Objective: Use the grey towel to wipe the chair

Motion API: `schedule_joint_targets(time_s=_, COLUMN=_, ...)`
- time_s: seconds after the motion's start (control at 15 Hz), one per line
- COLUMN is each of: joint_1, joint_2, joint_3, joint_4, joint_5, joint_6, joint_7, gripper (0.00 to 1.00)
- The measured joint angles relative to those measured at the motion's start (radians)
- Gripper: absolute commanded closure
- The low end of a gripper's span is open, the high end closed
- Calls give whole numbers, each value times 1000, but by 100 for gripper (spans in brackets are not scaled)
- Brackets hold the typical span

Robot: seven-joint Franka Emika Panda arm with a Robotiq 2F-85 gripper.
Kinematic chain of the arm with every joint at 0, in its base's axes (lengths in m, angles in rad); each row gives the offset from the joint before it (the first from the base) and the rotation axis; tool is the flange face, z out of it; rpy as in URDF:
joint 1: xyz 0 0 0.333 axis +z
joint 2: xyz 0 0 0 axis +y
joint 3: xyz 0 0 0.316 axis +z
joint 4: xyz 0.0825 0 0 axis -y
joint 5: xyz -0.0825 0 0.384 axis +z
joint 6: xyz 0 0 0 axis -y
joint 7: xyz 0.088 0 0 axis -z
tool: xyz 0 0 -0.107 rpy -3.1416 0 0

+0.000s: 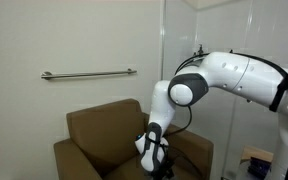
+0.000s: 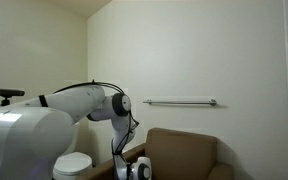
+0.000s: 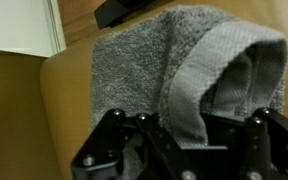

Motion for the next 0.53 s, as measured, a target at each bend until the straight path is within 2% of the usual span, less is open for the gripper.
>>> schedule_joint_targets(time_s=0.2, joint_1=-34, joint_2=1, joint_3=73, joint_4=34, joint_5=0, joint_6=13, joint_7=-64, gripper=97)
schedule_joint_targets(time_s=0.53, joint_1=-36, joint_2=16, joint_3=208, joint_4=106, joint_5=2, joint_6=38, joint_7=-134, gripper=97)
